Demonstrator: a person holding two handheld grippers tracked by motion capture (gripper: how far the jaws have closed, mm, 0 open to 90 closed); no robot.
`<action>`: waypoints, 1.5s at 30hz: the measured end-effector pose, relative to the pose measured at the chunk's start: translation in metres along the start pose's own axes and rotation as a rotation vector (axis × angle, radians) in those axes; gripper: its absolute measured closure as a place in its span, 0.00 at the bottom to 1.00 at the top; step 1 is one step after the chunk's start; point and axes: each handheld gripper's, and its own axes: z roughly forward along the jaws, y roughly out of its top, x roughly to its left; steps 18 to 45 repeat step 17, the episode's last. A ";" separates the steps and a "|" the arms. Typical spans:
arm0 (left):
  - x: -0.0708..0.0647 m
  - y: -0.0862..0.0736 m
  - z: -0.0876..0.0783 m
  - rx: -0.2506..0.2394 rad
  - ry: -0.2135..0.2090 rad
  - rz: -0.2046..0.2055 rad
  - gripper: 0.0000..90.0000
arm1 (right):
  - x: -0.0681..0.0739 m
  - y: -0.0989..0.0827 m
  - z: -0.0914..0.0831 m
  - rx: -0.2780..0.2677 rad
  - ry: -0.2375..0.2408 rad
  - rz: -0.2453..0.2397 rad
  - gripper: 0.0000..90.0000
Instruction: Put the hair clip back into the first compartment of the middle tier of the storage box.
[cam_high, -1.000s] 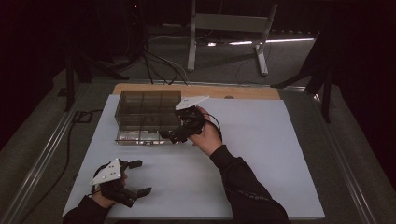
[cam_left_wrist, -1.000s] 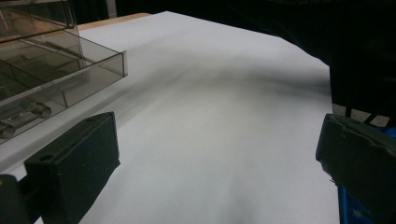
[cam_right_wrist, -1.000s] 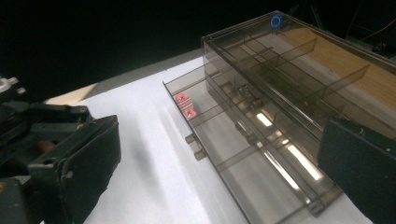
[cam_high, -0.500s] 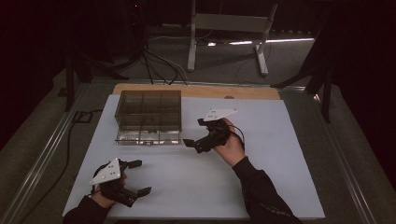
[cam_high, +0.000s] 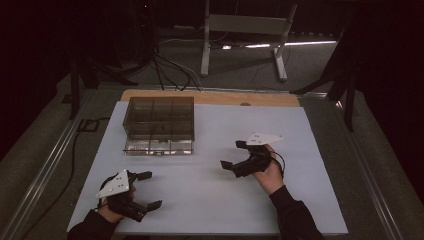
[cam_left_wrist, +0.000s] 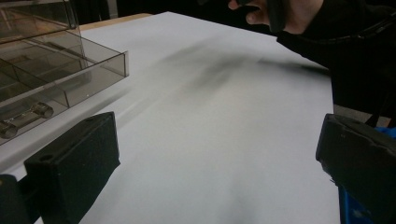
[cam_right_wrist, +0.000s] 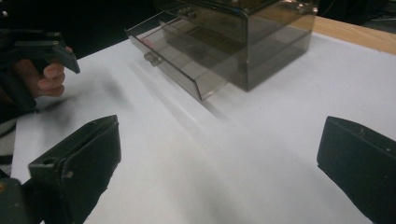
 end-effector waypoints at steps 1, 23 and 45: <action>0.000 0.000 0.000 0.000 0.000 0.000 0.00 | -0.001 -0.004 -0.004 -0.005 -0.003 0.007 0.00; 0.000 0.000 0.000 -0.001 0.003 -0.004 0.00 | -0.005 -0.060 -0.063 -0.034 -0.087 0.032 0.00; 0.000 0.000 0.000 -0.001 0.003 -0.004 0.00 | -0.005 -0.060 -0.063 -0.034 -0.087 0.032 0.00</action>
